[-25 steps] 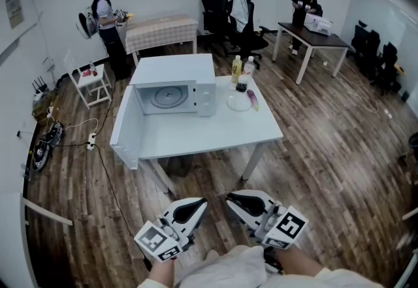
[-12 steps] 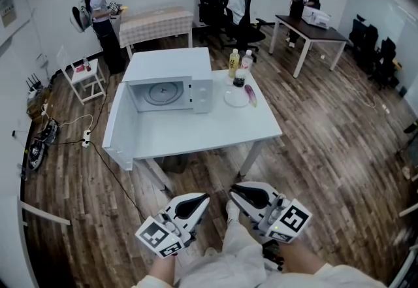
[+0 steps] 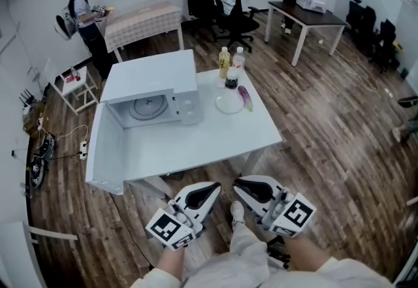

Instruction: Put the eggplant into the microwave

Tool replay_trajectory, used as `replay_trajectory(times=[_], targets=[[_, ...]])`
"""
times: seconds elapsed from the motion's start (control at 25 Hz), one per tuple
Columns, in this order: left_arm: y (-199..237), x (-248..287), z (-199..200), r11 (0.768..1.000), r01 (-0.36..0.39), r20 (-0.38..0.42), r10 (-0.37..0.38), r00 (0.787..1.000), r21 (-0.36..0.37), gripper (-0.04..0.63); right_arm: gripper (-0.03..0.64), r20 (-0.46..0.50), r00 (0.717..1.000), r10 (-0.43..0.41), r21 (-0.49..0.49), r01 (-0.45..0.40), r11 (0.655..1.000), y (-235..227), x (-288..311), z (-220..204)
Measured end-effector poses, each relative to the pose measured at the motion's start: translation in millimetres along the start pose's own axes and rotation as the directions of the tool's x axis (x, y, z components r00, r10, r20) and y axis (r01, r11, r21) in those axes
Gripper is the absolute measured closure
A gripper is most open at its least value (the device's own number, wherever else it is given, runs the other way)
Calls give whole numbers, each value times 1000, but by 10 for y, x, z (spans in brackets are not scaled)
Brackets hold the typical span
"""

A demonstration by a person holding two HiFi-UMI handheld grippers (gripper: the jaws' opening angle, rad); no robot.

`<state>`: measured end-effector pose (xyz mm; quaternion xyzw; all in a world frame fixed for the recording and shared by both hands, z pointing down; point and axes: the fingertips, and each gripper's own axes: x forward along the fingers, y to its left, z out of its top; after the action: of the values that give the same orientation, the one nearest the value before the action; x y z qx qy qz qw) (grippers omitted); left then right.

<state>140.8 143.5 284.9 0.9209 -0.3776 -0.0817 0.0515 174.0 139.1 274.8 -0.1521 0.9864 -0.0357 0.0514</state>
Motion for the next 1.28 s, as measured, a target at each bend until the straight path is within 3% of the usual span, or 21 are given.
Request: replay_trajectory(times=[0.52, 0.84, 1.28], targets=[[1017, 1314, -144, 996, -43, -21, 42, 999, -79, 594, 575, -38, 995, -96, 16, 97, 995, -1714, 25, -28], [1486, 1896, -425, 997, -42, -85, 37, 996, -57, 594, 575, -98, 986, -137, 21, 139, 990, -2582, 117, -325], [2177, 2491, -984, 991, -87, -176, 67, 982, -106, 592, 575, -184, 965, -188, 60, 202, 977, -3539, 335, -895]])
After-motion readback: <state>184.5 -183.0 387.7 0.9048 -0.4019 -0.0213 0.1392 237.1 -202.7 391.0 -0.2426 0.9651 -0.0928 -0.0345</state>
